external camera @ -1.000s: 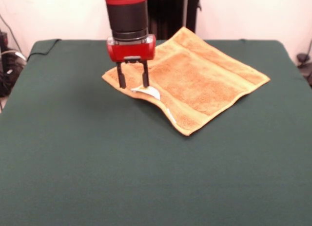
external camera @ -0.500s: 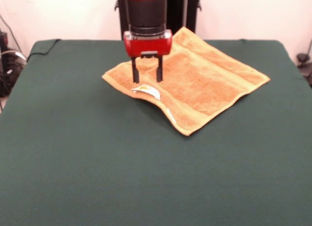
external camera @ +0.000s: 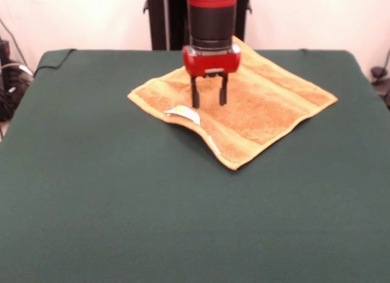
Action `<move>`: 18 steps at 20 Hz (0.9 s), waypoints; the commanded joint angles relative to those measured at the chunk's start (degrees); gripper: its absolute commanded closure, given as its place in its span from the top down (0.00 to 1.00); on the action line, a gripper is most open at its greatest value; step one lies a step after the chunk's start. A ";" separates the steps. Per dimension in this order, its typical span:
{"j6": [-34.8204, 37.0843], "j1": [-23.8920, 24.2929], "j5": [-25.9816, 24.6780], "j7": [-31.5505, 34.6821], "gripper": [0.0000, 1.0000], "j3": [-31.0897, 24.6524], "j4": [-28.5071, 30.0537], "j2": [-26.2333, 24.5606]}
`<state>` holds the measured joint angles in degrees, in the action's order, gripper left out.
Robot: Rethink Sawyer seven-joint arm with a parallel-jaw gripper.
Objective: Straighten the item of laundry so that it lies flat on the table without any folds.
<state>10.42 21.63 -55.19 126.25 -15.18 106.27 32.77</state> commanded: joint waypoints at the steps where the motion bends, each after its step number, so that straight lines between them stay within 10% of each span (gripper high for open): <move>1: -10.45 -7.17 2.72 13.29 1.00 9.06 -8.63 -11.13; 18: -16.99 -10.16 12.98 5.58 1.00 12.95 -14.19 -17.53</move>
<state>-8.16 12.25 -46.78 126.24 -1.17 104.00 25.97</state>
